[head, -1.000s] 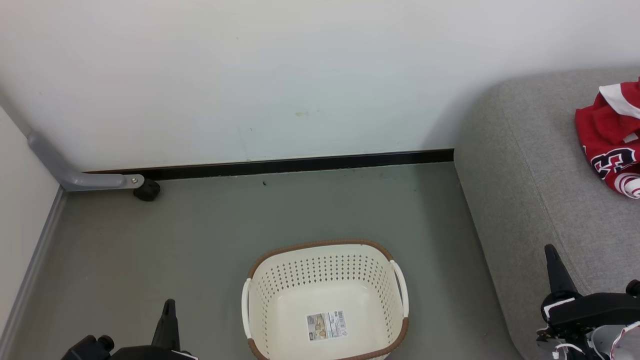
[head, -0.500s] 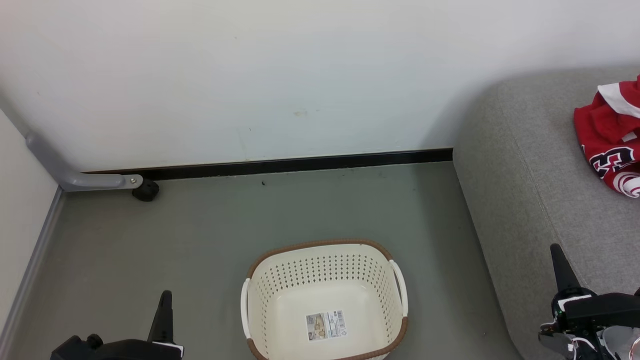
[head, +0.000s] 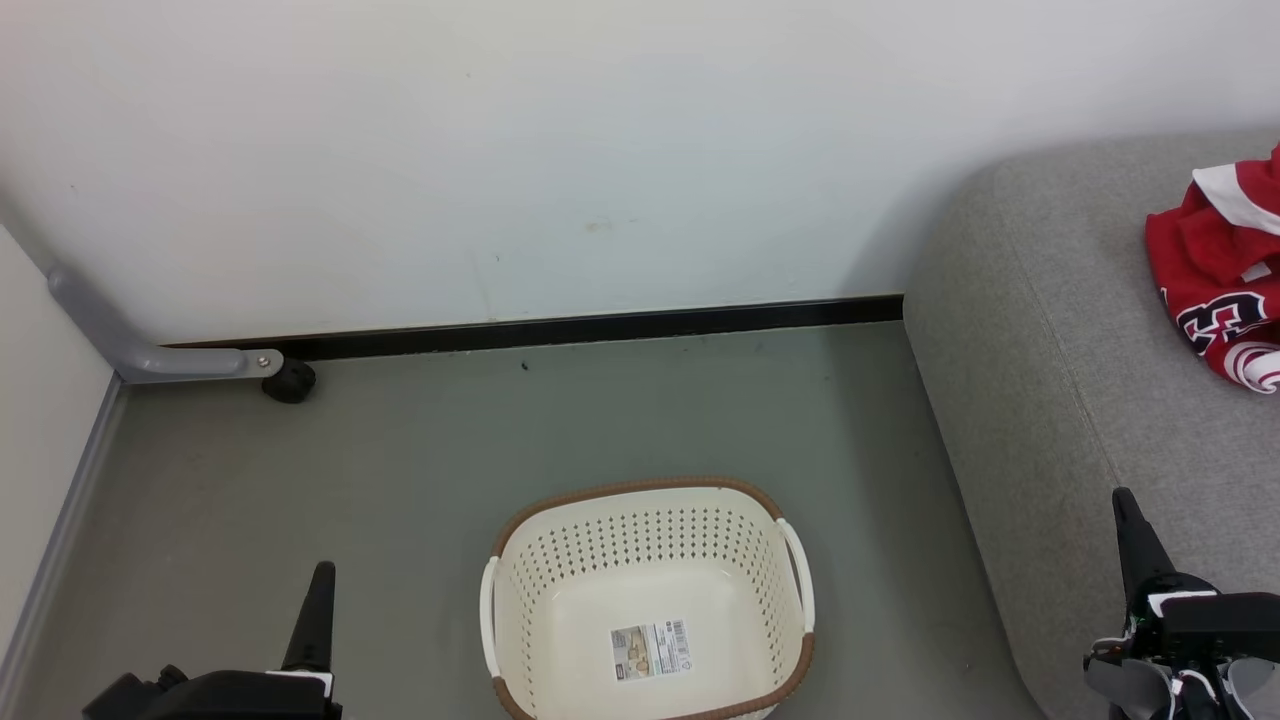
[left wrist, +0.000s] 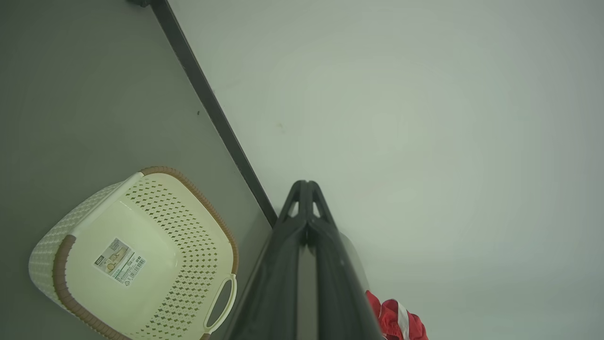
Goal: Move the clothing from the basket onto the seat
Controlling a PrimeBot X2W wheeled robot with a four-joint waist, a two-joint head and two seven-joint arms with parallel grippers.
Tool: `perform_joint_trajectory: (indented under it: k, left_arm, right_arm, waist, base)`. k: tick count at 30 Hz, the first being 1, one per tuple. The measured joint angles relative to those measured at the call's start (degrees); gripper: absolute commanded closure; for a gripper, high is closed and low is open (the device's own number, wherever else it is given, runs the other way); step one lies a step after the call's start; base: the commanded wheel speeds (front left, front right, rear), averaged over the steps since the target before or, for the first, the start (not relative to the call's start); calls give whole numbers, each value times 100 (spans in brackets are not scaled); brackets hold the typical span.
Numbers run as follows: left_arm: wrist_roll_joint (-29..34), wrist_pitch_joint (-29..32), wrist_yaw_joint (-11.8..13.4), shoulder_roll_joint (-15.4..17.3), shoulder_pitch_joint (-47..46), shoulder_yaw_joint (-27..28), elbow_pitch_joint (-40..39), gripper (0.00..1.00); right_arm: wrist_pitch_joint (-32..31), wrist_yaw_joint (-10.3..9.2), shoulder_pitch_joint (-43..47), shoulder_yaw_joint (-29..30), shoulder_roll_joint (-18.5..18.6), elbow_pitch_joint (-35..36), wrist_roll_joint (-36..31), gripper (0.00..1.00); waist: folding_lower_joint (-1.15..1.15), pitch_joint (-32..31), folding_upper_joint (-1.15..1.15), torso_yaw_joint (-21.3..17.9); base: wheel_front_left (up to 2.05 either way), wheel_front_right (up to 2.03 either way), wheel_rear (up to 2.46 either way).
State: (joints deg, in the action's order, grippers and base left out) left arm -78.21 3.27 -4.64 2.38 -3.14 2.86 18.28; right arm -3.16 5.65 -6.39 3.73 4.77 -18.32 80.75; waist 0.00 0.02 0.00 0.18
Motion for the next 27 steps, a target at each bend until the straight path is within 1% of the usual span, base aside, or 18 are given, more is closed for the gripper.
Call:
perform_joint_trajectory:
  k: [2, 10, 12, 15, 16, 27]
  left_arm:
    - [-146, 35, -37, -1, -2, 19, -2, 100]
    - [-801, 189, -151, -2, -46, 118, -37, 100]
    - [-917, 230, -196, -3, -54, 149, -46, 100]
    - [-1199, 289, -201, -4, -79, 192, -62, 100]
    - [-1251, 320, -244, -4, -111, 204, -70, 100]
    - [-1250, 320, -244, -5, -120, 207, -78, 100]
  right_arm:
    - [-38, 35, 3, 46, -26, 9, 113, 100]
    - [-218, 51, 25, 247, -136, 48, 659, 100]
    - [-242, 93, 26, 300, -159, 58, 764, 100]
    - [-291, 98, 27, 377, -200, 67, 984, 100]
    - [-334, 99, 30, 407, -215, 68, 1056, 100]
    - [-333, 99, 32, 414, -223, 76, 1057, 100]
  waist:
    - [0, 1, 0, -2]
    - [0, 5, 0, -12]
    - [0, 6, 0, -14]
    - [0, 7, 0, -17]
    - [0, 8, 0, -18]
    - [0, 8, 0, -18]
  base:
    - [0, 0, 0]
    - [0, 0, 0]
    - [0, 0, 0]
    - [0, 0, 0]
    - [0, 0, 0]
    - [0, 0, 0]
